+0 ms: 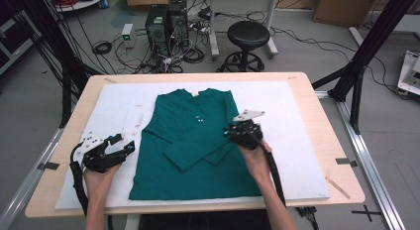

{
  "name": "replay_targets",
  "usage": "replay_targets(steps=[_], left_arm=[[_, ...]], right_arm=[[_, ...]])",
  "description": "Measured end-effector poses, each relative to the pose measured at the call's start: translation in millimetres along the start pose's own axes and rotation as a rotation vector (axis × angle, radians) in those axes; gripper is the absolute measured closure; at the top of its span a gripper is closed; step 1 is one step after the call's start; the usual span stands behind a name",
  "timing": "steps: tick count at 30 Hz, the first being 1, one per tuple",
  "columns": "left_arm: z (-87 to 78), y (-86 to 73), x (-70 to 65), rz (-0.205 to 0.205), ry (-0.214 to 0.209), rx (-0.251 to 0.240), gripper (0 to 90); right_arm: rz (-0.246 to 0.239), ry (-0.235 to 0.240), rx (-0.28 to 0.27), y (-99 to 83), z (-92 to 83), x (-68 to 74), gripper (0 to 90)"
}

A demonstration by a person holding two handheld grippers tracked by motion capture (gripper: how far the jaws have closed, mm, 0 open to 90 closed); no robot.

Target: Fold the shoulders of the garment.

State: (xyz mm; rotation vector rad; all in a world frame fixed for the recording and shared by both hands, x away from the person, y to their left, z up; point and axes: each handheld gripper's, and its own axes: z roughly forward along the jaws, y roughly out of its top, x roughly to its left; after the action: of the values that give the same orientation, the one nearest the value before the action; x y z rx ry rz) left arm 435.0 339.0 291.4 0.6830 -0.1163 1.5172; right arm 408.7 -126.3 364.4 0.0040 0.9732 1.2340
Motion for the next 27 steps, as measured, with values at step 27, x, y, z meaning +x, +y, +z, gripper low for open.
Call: replay_targets(steps=[27], left_arm=[[1.1,0.5,-0.7,0.007,0.004,0.013,33.9]], right_arm=[[0.103,-0.027,0.046,9.0,32.5,-59.9,70.0]])
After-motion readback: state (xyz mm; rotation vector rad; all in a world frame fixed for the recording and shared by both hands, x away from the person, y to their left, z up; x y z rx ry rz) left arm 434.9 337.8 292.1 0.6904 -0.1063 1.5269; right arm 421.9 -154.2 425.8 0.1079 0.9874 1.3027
